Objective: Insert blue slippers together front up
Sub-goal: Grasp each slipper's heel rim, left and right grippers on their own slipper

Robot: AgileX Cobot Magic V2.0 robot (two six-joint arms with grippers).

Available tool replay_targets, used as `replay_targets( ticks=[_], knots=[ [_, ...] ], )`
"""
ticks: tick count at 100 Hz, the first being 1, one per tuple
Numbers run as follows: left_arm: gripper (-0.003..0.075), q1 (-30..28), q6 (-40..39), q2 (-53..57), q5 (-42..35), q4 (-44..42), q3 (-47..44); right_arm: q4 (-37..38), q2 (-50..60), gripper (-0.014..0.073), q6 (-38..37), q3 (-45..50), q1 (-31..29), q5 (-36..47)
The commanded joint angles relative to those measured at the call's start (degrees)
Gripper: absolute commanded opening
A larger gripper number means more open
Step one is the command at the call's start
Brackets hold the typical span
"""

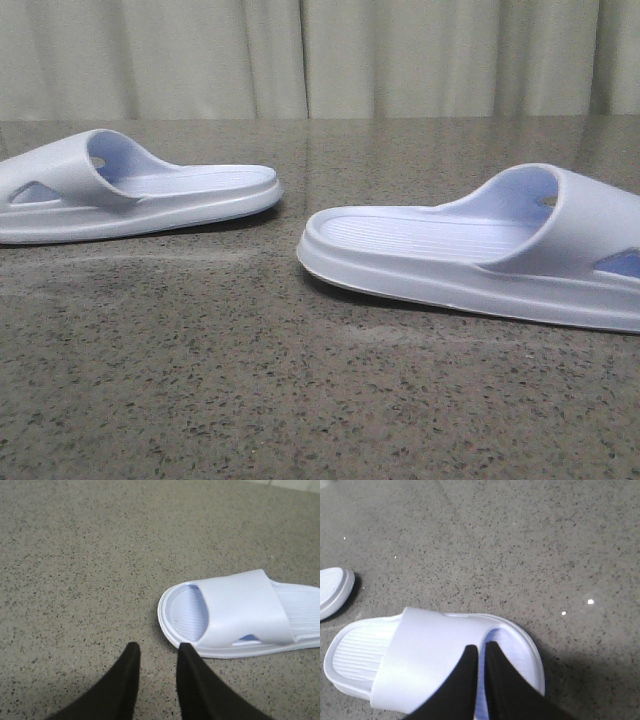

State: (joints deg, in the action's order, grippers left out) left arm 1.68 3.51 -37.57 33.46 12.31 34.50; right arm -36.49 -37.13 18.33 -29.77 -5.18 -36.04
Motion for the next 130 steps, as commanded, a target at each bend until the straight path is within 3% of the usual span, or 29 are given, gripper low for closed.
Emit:
replay_targets(
  ticks=[1, 15, 36, 78, 112, 130],
  knots=[
    [0.0259, -0.13, 2.00, -1.00, -2.51, 2.01, 2.11, -0.72, -0.55, 0.0094, 0.62, -1.99, -0.70, 1.10],
    [0.0287, -0.13, 7.29, -2.41, -2.01, 8.06, 2.11, -0.38, -2.02, 0.0218, -0.09, -1.99, -3.17, -0.57],
    [0.0286, -0.13, 8.37, -6.56, 1.12, 9.20, 4.53, -0.27, -7.85, 0.0218, 0.28, -2.35, -7.63, -6.18],
    [0.0286, -0.13, 8.59, -9.89, 1.04, 9.20, 5.97, -0.27, -14.24, 0.0277, 3.57, -2.35, -7.59, -7.29],
    [0.0286, -0.13, 8.72, -9.89, 1.04, 9.20, 6.10, -7.95, -18.58, 0.0277, 10.54, -2.35, -7.59, -7.91],
    [0.0286, -0.13, 8.76, -9.89, 1.04, 9.20, 6.10, -8.49, -20.95, 0.0262, 11.90, -2.35, -7.59, -8.82]
  ],
)
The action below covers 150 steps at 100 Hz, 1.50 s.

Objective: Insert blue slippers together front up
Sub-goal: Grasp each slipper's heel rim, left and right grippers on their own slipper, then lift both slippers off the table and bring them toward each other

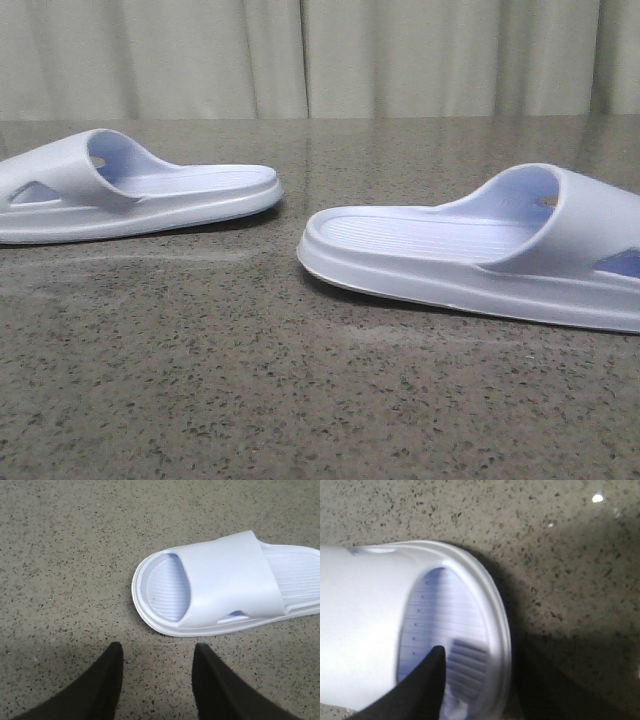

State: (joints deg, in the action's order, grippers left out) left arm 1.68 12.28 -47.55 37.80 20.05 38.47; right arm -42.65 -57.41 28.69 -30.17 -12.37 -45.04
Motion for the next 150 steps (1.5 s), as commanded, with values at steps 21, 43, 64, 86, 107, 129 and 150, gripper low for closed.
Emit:
replay_targets(
  ticks=[21, 43, 64, 86, 107, 129, 150],
  knots=[
    [0.0286, -0.13, -0.01, 0.09, -3.07, 1.47, 2.13, -2.44, -1.15, -0.0057, 1.69, -1.95, -0.40, 0.51],
    [0.0286, -0.13, -0.01, -3.52, -3.30, 1.60, 2.52, -2.48, -1.15, -0.0107, 1.69, -1.95, -0.40, 0.92],
    [0.0286, -0.13, -0.01, -12.36, -3.02, 1.60, 6.43, -2.58, -1.15, -0.0107, 1.69, -1.95, -0.40, 0.92],
    [0.0286, -2.23, -0.01, -20.16, -1.65, 1.60, 11.51, -2.58, -1.15, -0.0107, 1.69, -1.95, -0.40, 0.72],
    [0.0286, -6.43, 11.36, -25.62, 2.29, 13.88, 13.05, -2.58, -1.15, -0.0107, 2.17, -1.95, -0.40, 0.72],
    [0.0286, -8.13, 18.43, -30.18, 3.56, 21.69, 13.13, -2.58, -1.15, -0.0107, 2.53, -1.95, -0.40, 0.82],
    [0.0286, -8.13, 21.34, -33.15, 2.82, 24.77, 13.13, -2.58, -1.15, -0.0107, 2.62, -1.95, -0.40, 0.82]
  ],
)
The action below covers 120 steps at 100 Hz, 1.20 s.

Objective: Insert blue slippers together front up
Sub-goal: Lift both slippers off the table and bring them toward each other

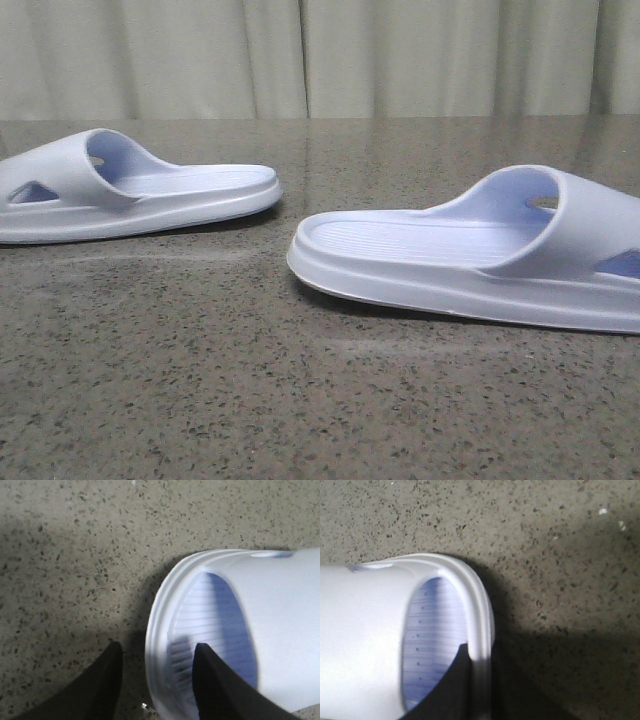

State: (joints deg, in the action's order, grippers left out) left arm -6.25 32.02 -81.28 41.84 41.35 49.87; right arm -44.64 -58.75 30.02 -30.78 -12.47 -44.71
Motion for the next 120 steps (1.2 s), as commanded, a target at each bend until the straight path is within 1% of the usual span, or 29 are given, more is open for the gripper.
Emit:
replay_targets(
  ticks=[1, 16, 23, 32, 40, 50, 62, 84, 107, 120],
  knots=[
    [0.0286, -0.20, 1.76, 0.30, -1.23, 3.77, 1.73, -0.58, 0.19, -0.0107, 1.29, -1.34, -0.31, 0.49],
    [0.0281, -0.20, 4.28, -1.42, -1.23, 7.31, 1.73, -0.58, 0.19, -0.0107, 1.29, -1.34, -0.31, 0.49],
    [0.0242, -0.20, 4.27, -1.52, -1.57, 7.54, 1.73, -0.58, 0.19, -0.0107, 1.29, -1.34, -0.31, 0.49],
    [0.0138, -0.20, 4.27, -1.52, -1.71, 7.43, 2.26, -0.58, 0.19, -0.0107, 1.33, -1.34, -0.31, 0.49],
    [0.0013, -0.20, 4.27, -1.40, -0.70, 7.43, 3.10, -0.58, 0.19, -0.0107, 1.33, -1.34, -0.31, 0.49],
    [0.0016, -0.20, 4.27, -0.86, 1.00, 7.32, 4.69, -0.94, 0.19, -0.0107, 1.33, -1.34, -0.31, 1.07],
    [0.0016, -0.20, 4.27, 0.98, 2.07, 7.44, 6.71, -3.40, 0.19, -0.0107, 1.42, -2.01, -0.31, 1.64],
    [0.0015, -0.20, 4.27, 5.21, 3.84, 7.44, 11.06, -7.62, 0.19, -0.0107, 1.42, -8.82, -0.31, 2.11],
    [0.0015, -0.20, 4.07, 7.01, 9.60, 8.18, 16.26, -13.40, 0.19, -0.0107, 1.42, -15.46, -0.31, 1.66],
    [0.0015, -0.20, 4.03, 7.01, 11.51, 10.57, 18.16, -18.43, 0.19, -0.0107, 4.03, -17.23, -0.31, 0.21]
  ],
)
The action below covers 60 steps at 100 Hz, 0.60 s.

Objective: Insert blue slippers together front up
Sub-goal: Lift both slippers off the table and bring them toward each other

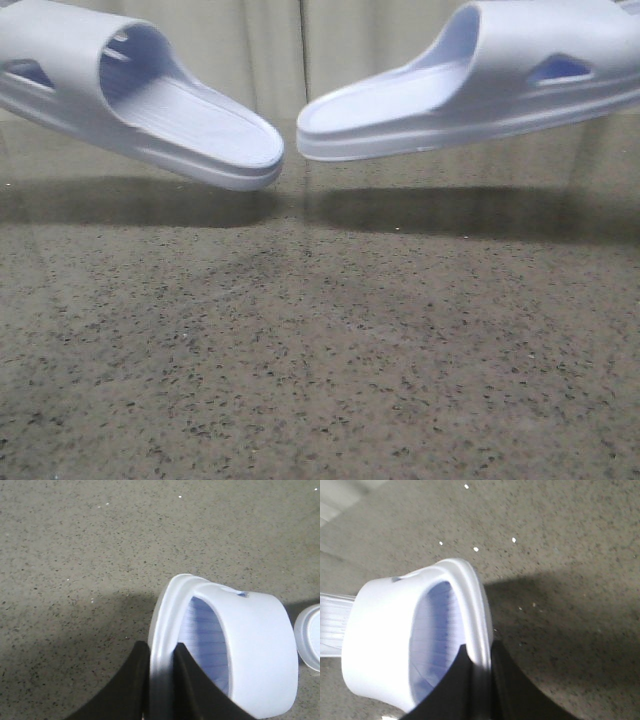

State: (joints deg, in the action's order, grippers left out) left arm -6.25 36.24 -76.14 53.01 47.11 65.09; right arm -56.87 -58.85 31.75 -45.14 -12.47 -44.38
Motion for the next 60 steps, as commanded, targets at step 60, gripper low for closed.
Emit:
replay_targets(
  ticks=[60],
  knots=[
    [0.0015, -3.76, 1.66, 1.87, 11.57, 19.84, 4.64, -23.24, -3.34, -0.0107, 12.52, -3.03, -0.31, -4.61]
  ],
)
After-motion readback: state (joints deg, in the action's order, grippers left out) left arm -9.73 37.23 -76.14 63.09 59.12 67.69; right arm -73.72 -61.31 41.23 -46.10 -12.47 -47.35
